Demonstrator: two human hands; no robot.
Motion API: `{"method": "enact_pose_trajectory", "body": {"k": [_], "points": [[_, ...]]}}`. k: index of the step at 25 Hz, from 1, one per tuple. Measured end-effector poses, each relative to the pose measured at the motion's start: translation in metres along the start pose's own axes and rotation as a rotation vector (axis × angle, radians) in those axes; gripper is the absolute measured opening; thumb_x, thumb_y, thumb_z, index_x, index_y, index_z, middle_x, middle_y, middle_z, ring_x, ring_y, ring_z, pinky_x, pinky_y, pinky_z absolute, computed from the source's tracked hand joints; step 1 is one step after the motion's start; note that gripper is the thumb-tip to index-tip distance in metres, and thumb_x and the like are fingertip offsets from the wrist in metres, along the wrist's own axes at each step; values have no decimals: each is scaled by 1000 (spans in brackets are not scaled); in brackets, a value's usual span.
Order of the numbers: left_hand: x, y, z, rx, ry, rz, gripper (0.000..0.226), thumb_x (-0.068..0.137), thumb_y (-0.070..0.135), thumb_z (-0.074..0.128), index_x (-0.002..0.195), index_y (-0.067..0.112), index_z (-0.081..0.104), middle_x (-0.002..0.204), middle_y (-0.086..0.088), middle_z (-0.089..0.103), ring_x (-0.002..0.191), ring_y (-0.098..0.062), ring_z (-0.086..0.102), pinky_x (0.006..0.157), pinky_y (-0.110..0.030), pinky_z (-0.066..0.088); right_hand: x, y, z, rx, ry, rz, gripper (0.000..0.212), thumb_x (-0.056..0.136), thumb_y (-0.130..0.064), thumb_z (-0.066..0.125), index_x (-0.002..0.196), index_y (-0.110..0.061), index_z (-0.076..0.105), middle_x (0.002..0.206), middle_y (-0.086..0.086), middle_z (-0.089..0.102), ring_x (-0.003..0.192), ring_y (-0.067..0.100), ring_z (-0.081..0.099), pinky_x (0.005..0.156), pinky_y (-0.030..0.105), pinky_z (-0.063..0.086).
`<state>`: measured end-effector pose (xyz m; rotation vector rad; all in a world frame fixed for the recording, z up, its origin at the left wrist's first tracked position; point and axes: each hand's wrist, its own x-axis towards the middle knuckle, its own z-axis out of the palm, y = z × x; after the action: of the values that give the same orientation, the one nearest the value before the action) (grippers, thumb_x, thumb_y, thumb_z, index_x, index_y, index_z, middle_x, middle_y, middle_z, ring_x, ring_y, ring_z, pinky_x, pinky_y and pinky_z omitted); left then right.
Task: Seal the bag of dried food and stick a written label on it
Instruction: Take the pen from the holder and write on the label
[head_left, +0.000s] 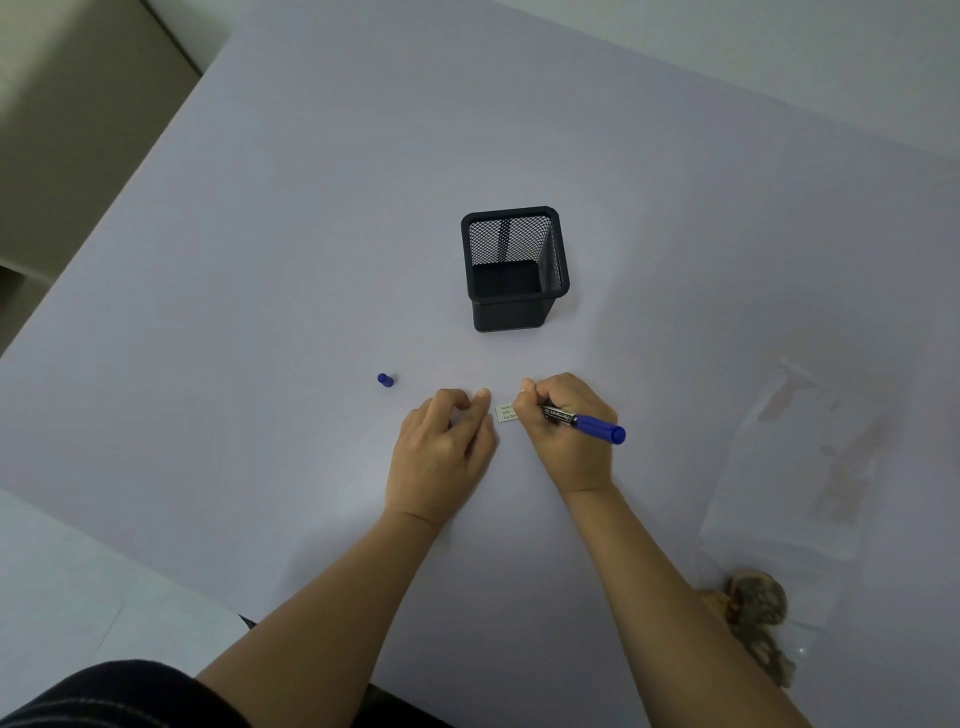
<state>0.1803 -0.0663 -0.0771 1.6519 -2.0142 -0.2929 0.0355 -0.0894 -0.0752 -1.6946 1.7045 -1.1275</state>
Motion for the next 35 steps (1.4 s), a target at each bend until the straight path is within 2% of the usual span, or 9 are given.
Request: {"method": "enact_pose_trajectory", "body": {"k": [12, 17, 22, 24, 26, 28, 30, 32, 35], "points": [[1, 1, -1, -15, 7, -11, 25, 88, 19, 57, 105, 7, 70, 86, -10, 61, 67, -25, 58, 63, -36, 51, 4, -4, -2, 74, 66, 54, 35, 87, -22, 52, 58, -5, 47, 52, 8, 47, 53, 19, 41, 51, 12, 35], [1, 3, -2, -99, 41, -38, 21, 86, 12, 62, 104, 6, 71, 87, -7, 60, 65, -18, 55, 63, -36, 50, 17, -27, -20, 440, 312, 451, 36, 88, -19, 58, 55, -18, 44, 44, -10, 47, 44, 5, 45, 48, 14, 40], [6, 3, -41, -155, 248, -3, 31, 87, 10, 59, 117, 6, 63, 99, -3, 46, 65, -13, 40, 62, -17, 40, 28, -46, -57, 846, 427, 786, 40, 96, -36, 42, 64, -15, 52, 51, -10, 58, 50, 2, 55, 53, 14, 48], [17, -6, -63, -108, 289, -188, 38, 88, 14, 60, 125, 9, 58, 107, -9, 45, 72, -14, 41, 67, -19, 41, 27, -50, -74, 1053, 431, 838, 39, 98, -34, 36, 73, -11, 55, 59, -5, 64, 56, 6, 62, 58, 15, 53], [30, -21, -76, -120, 105, -462, 53, 89, 24, 61, 139, 18, 43, 124, -12, 39, 85, -17, 46, 75, -29, 46, 27, -57, -82, 1119, 408, 882, 35, 98, -28, 35, 79, -8, 56, 66, 0, 66, 60, 8, 65, 60, 17, 55], [36, -34, -77, -104, -124, -526, 61, 89, 31, 61, 143, 26, 34, 131, -8, 34, 90, -19, 51, 81, -33, 47, 28, -63, -79, 1078, 398, 948, 28, 98, -24, 39, 79, -10, 54, 70, 1, 63, 57, 7, 65, 58, 17, 55], [38, -39, -73, -70, -214, -409, 45, 89, 22, 61, 133, 20, 49, 123, -8, 44, 85, -19, 56, 79, -32, 48, 28, -69, -72, 967, 346, 975, 18, 96, -22, 45, 81, -14, 51, 68, -2, 61, 55, 6, 65, 56, 17, 55], [39, -37, -70, -60, -222, -311, 21, 89, 8, 59, 109, 9, 65, 106, -8, 57, 81, -23, 59, 72, -26, 46, 25, -74, -67, 896, 271, 942, 12, 94, -23, 48, 85, -15, 50, 64, -6, 64, 59, 6, 66, 58, 16, 55], [43, -14, -75, -286, -128, -534, 15, 87, 6, 60, 93, 15, 71, 95, 1, 66, 82, -14, 63, 72, -10, 44, 21, -80, -62, 901, 242, 894, 11, 92, -23, 49, 85, -15, 52, 62, -8, 68, 62, 5, 67, 60, 14, 53]]}}
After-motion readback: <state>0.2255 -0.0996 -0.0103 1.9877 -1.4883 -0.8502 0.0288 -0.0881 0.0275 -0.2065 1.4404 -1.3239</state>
